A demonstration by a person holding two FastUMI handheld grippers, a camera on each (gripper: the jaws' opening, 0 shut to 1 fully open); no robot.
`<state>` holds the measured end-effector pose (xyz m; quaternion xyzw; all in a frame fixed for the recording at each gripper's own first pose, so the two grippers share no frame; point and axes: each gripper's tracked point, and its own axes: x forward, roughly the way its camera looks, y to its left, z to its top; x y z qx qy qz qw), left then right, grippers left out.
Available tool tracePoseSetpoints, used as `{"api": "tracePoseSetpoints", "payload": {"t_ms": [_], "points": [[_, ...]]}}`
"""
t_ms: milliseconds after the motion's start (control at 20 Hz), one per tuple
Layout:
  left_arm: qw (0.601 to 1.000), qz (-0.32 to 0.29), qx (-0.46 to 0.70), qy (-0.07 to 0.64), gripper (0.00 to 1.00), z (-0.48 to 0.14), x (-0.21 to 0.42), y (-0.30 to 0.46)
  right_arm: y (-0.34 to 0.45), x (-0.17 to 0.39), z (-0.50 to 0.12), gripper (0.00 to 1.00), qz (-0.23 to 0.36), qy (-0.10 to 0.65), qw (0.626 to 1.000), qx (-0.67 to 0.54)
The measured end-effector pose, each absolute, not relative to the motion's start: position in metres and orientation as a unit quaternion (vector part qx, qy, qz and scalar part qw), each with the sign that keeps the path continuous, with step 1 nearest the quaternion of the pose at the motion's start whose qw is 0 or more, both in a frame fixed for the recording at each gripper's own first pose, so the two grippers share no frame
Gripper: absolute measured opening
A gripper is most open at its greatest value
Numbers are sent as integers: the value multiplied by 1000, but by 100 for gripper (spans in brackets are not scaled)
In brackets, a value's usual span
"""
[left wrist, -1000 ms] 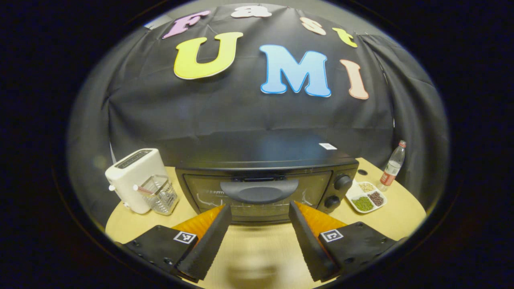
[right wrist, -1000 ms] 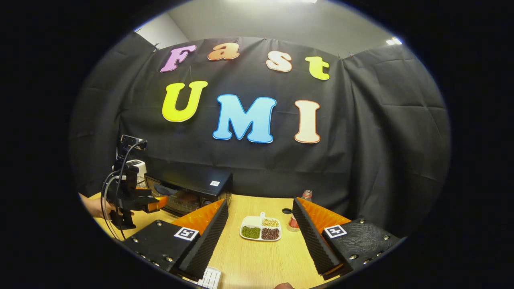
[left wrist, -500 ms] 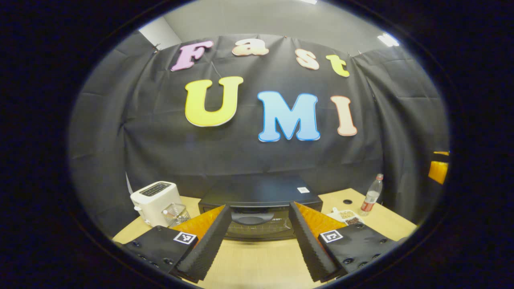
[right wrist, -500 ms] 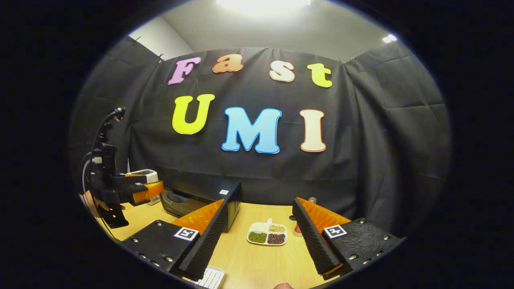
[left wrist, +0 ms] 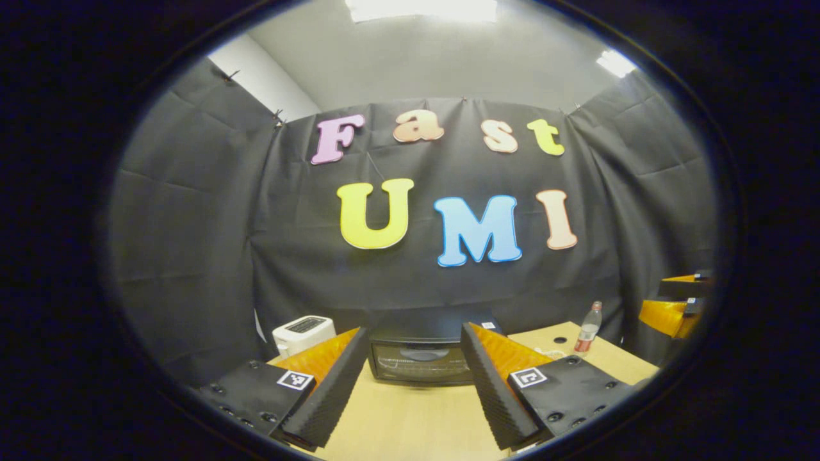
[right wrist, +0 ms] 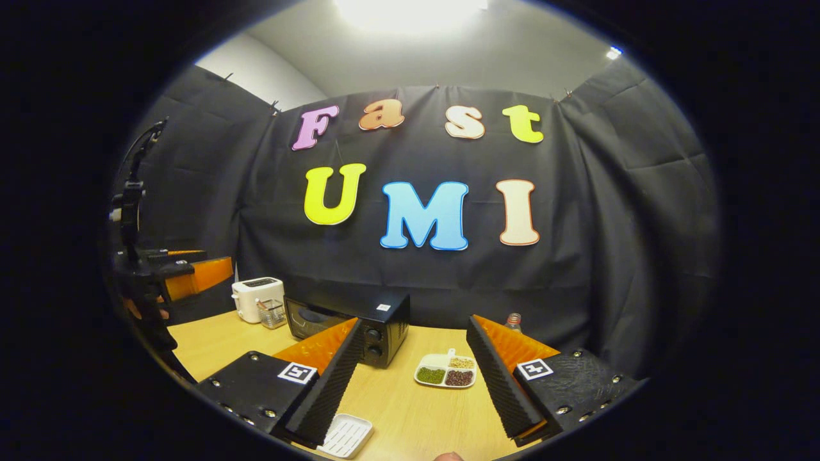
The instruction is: Open the electric oven with the left hand, put the food in, and close the electric oven.
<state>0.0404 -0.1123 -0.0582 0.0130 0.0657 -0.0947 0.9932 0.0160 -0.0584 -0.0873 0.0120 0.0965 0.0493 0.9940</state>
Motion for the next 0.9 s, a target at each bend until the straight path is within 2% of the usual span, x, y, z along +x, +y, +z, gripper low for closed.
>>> {"api": "tracePoseSetpoints", "payload": {"t_ms": [300,900], "points": [[992,-108,18,61,97,-54,-7,-92,-41,-5,-64,98,33,59,998,-11],[995,-88,9,53,98,-45,-12,-39,-2,-24,-50,98,23,58,998,-2]]}}
